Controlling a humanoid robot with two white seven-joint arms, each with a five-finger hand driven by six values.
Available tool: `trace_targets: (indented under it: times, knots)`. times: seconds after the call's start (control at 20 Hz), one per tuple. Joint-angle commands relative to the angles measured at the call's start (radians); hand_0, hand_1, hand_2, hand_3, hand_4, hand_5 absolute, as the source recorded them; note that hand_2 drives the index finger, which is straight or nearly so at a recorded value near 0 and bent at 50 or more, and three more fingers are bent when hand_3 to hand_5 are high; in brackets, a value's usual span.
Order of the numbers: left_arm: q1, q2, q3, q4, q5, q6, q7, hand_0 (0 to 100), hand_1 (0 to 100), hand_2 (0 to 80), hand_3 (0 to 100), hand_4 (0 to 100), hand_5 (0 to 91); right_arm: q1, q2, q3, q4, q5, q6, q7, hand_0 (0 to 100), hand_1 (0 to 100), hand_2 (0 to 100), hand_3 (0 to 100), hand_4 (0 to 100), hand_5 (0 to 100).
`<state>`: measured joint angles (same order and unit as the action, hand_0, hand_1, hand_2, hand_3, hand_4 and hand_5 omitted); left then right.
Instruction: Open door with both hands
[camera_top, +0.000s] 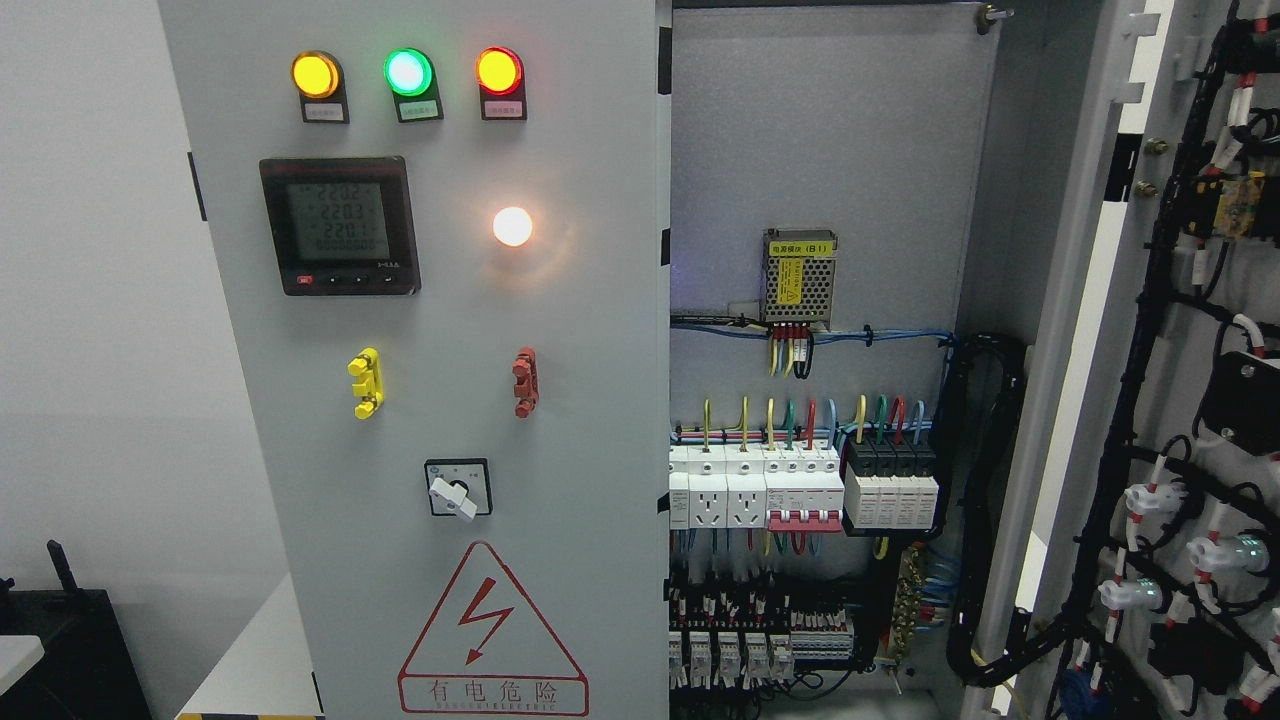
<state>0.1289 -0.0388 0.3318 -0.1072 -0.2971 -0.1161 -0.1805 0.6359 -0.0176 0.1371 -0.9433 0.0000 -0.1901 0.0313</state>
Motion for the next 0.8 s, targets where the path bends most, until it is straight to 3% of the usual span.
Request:
trace_targets:
  times: [0.0, 0.25, 0.35, 0.55, 0.75]
  knots:
    - [-0.002, -0.001, -0.011, 0.003, 0.000, 0.000, -0.001, 0, 0, 0.0, 0, 3, 0.0, 0.129, -0.073, 0.071, -0.465, -0.020, -0.014, -0.001, 0, 0, 0, 0, 0, 0]
    - [-0.002, -0.001, -0.011, 0.003, 0.000, 0.000, -0.001, 0, 0, 0.0, 0, 3, 0.0, 0.146, -0.130, 0.125, -0.571, -0.020, -0.052, -0.001, 0, 0, 0, 0, 0, 0]
    - [-0.002, -0.001, -0.011, 0.003, 0.000, 0.000, -0.001, 0, 0, 0.0, 0, 3, 0.0, 0.153, -0.136, 0.136, -0.607, -0.021, -0.074, -0.001, 0, 0, 0, 0, 0, 0]
    - [-0.002, -0.001, -0.011, 0.006, 0.000, 0.000, -0.001, 0, 0, 0.0, 0, 3, 0.0, 0.163, -0.199, 0.220, -0.710, -0.023, -0.106, -0.002, 0, 0, 0, 0, 0, 0]
    - [-0.002, -0.001, -0.011, 0.008, 0.000, 0.000, -0.001, 0, 0, 0.0, 0, 3, 0.0, 0.127, -0.225, 0.282, -0.732, -0.023, -0.127, -0.001, 0, 0, 0, 0, 0, 0]
